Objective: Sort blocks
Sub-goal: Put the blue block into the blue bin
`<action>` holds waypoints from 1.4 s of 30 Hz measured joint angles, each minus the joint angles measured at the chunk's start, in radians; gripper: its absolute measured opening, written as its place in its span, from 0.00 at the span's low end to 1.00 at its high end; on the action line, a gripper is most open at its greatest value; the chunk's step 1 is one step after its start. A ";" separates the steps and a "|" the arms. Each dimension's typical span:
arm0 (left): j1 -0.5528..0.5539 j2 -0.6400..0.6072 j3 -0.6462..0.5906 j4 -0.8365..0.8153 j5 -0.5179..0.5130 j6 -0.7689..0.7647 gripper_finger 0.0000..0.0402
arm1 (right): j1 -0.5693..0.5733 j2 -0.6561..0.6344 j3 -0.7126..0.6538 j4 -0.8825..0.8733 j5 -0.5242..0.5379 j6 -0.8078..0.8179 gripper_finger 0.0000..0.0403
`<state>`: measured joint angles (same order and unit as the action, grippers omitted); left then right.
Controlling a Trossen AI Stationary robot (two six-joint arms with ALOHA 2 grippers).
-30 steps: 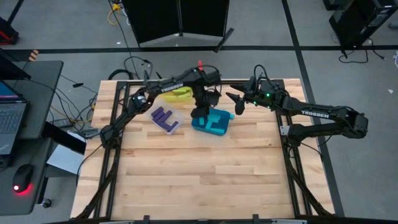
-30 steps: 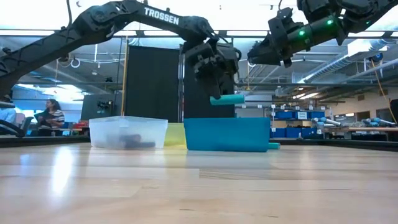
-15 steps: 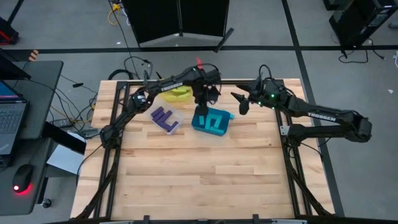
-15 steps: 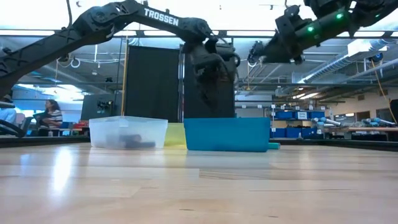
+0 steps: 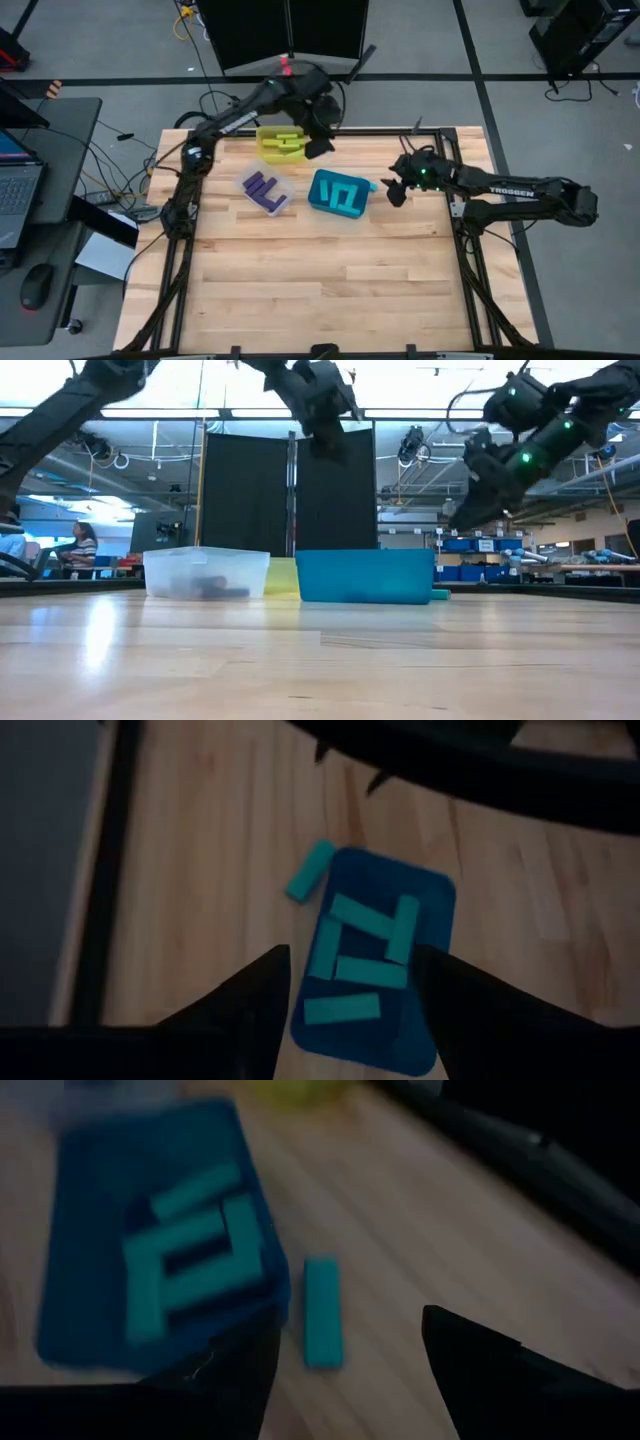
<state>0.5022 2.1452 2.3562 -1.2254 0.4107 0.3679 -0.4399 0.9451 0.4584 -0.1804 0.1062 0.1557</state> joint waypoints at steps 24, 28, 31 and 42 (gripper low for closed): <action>0.054 -0.514 0.000 -0.098 -0.259 -0.088 0.53 | -0.023 0.398 -0.097 0.319 -0.080 -0.140 0.79; 0.054 -0.580 0.000 -0.097 -0.315 -0.118 0.53 | -0.029 0.456 -0.097 0.387 -0.100 -0.140 0.79; 0.054 -0.620 0.000 -0.098 -0.321 -0.133 0.53 | -0.040 0.501 -0.096 0.417 -0.104 -0.140 0.79; 0.053 -0.754 -0.014 -0.098 -0.445 -0.171 0.53 | -0.053 0.571 -0.094 0.514 -0.117 -0.156 0.63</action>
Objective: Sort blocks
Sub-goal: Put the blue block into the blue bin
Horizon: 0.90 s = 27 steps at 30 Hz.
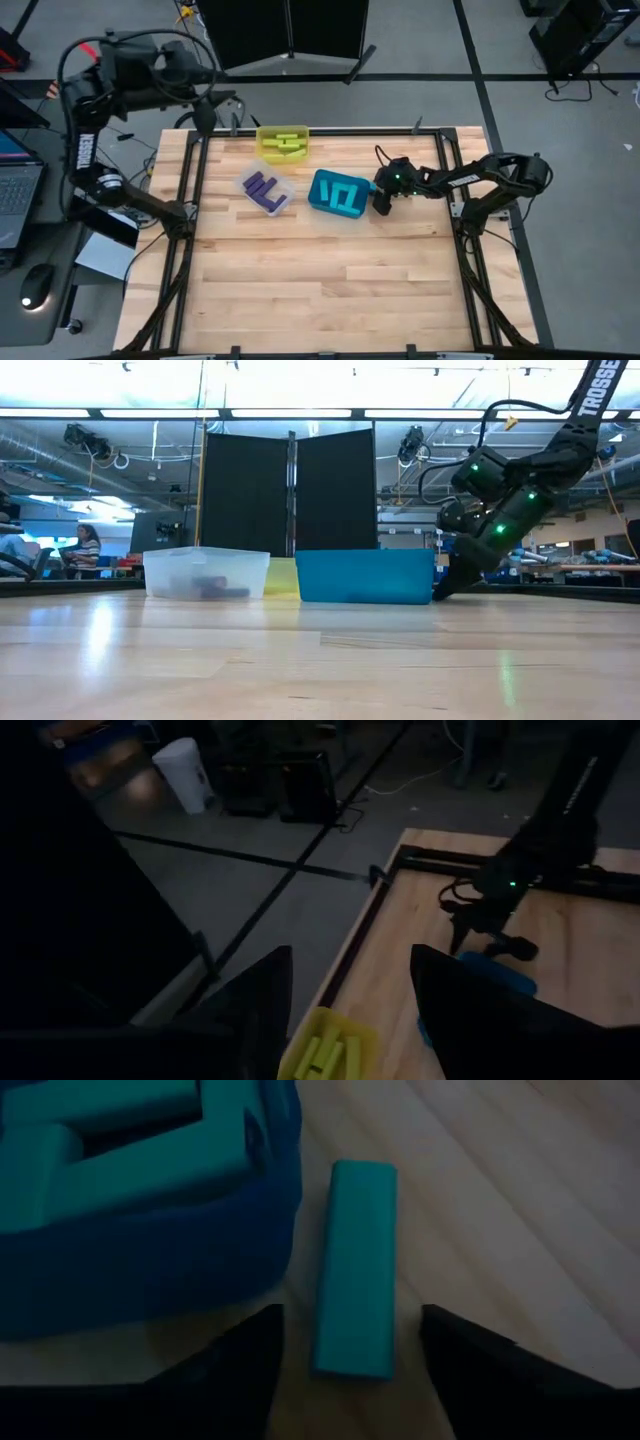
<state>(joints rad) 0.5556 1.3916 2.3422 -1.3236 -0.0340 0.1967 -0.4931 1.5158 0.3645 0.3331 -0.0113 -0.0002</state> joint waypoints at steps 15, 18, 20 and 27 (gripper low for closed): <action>0.000 -0.178 -0.203 0.024 -0.081 -0.063 0.53 | -0.001 -0.060 -0.006 -0.038 0.097 0.106 0.29; 0.000 -0.223 -0.256 0.037 -0.103 -0.078 0.53 | -0.002 -0.107 -0.005 -0.067 0.162 0.124 0.29; 0.000 -0.256 -0.293 0.051 -0.109 -0.079 0.53 | -0.001 -0.137 -0.005 -0.104 0.200 0.134 0.29; 0.000 -0.389 -0.503 0.129 -0.113 -0.109 0.53 | -0.001 -0.268 -0.004 -0.124 0.257 0.154 0.29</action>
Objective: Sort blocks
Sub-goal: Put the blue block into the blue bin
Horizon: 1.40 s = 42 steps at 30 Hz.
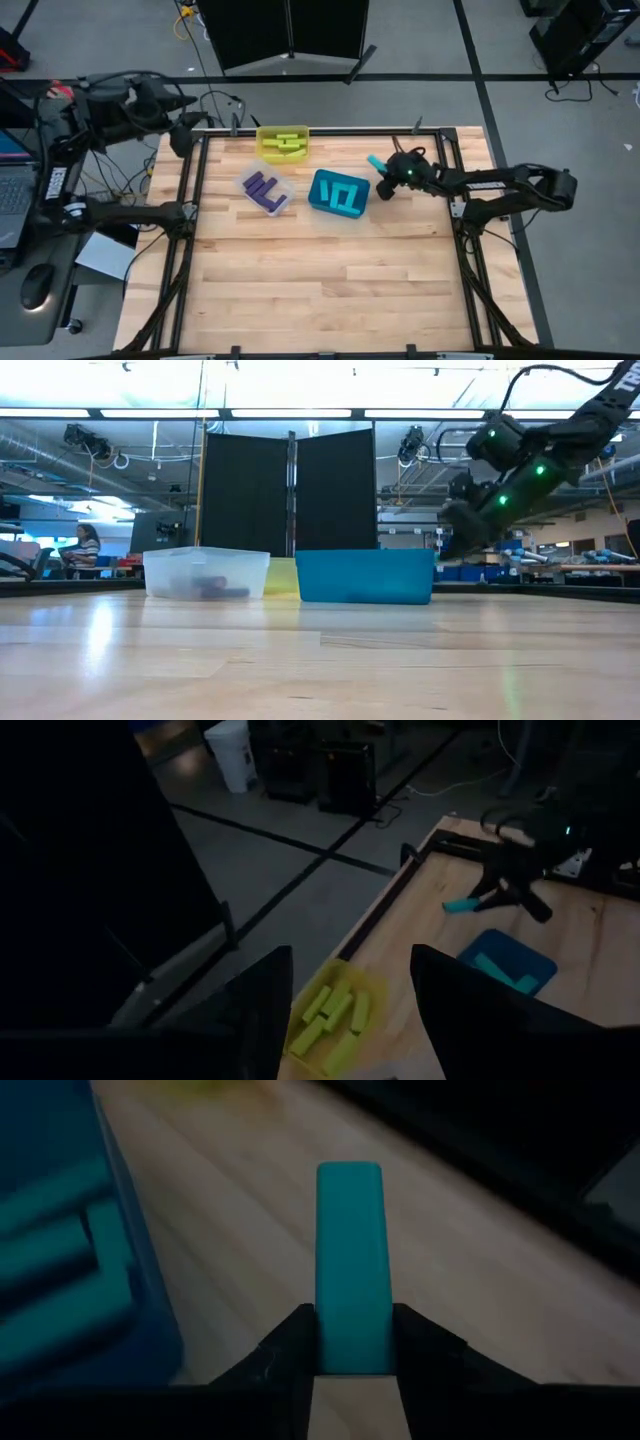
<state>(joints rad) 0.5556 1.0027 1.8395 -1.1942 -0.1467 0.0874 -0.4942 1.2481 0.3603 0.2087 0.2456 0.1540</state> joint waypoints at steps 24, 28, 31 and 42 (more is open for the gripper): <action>0.000 -0.300 -1.077 0.879 0.181 -0.154 0.53 | 0.203 -0.221 0.001 0.164 -0.386 -0.044 0.29; 0.000 -0.273 -1.177 1.024 0.212 -0.200 0.53 | 0.252 -0.220 0.001 0.159 -0.400 -0.005 0.29; 0.000 -0.269 -1.218 1.107 0.212 -0.222 0.53 | 0.267 -0.218 0.001 0.158 -0.376 0.009 0.29; 0.000 -0.212 -1.257 1.270 0.212 -0.229 0.53 | 0.270 -0.135 0.032 0.173 -0.356 0.022 0.29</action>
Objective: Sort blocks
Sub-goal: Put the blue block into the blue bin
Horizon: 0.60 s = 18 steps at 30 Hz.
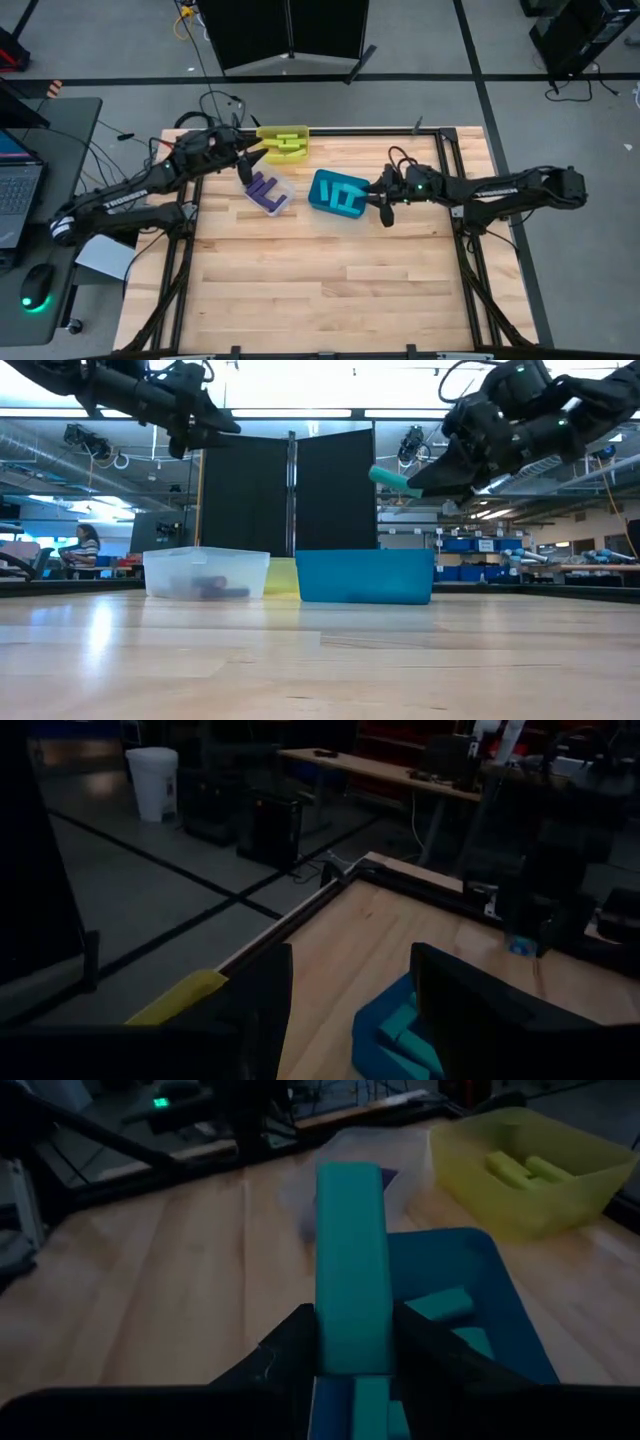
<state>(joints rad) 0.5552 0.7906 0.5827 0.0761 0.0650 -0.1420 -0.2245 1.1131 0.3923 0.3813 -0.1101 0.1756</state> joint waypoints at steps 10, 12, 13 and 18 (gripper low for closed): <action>0.000 0.097 0.000 0.037 -0.006 0.039 0.53 | -0.054 0.181 0.123 -0.036 -0.072 -0.056 0.29; 0.000 0.110 0.000 0.047 -0.008 0.051 0.53 | -0.054 0.208 0.141 -0.068 -0.072 -0.064 0.29; 0.000 0.113 0.000 0.047 -0.008 0.057 0.53 | -0.054 0.220 0.149 -0.081 -0.072 -0.065 0.29; 0.001 0.120 0.000 0.048 -0.009 0.066 0.53 | -0.054 0.258 0.182 -0.099 -0.072 -0.066 0.29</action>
<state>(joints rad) 0.5564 0.9108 0.5827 0.1245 0.0563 -0.0762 -0.2783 1.3710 0.5744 0.2821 -0.1826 0.1097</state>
